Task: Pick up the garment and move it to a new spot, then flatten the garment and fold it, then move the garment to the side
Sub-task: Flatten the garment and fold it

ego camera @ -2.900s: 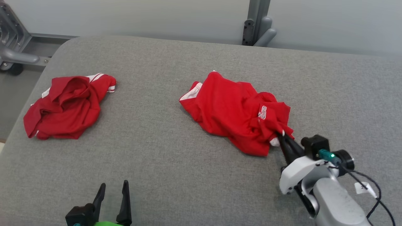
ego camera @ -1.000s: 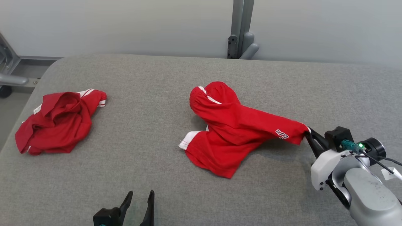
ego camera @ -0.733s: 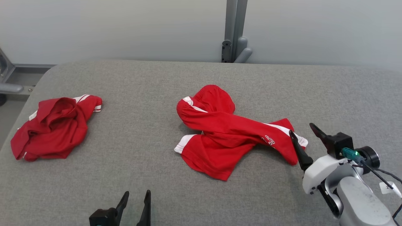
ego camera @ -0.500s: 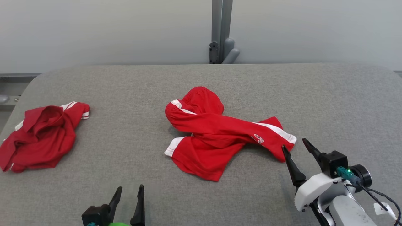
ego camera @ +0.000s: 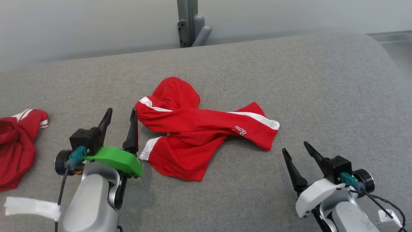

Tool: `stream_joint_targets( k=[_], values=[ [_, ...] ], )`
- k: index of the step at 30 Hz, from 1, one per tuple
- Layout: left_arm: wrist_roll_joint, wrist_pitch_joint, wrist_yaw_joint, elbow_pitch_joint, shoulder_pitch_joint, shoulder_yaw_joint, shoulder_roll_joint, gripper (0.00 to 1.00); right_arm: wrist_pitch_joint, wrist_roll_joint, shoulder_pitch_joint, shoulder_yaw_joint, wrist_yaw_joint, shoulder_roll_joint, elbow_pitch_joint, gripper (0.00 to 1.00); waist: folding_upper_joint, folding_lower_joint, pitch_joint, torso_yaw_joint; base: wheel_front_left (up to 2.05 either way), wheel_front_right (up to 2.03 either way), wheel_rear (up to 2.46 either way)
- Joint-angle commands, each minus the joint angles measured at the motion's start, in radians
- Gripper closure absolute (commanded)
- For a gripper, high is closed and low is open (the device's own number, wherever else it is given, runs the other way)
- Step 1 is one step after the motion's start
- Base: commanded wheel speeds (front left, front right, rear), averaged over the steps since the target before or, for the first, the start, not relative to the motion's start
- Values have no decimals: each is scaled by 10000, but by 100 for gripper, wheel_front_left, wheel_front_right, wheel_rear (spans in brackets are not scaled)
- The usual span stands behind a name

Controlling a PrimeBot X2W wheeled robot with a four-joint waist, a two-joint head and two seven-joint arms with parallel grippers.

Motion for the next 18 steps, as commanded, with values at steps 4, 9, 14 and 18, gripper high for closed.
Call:
stream_joint_targets(
  k=[4,9,14,18],
  values=[
    [-494,10,-77,1552,-1811,-611,314,0,-29,6,-303,-23,-14,53,-90,0,86,0,1006,-907,0,0,0],
    [-1630,234,-71,2732,-2773,-1574,692,0,-29,-25,-426,-34,-14,217,-117,0,86,0,1242,-1134,0,0,0],
    [-2226,503,-66,3740,-3192,-2196,1111,0,-30,-16,-422,-104,-14,264,-86,0,86,0,1316,-1145,0,0,0],
    [-2551,623,-67,4321,-3347,-2628,1074,0,-30,-85,-437,-142,-14,311,-47,0,86,0,1345,-1083,0,0,0]
  ],
)
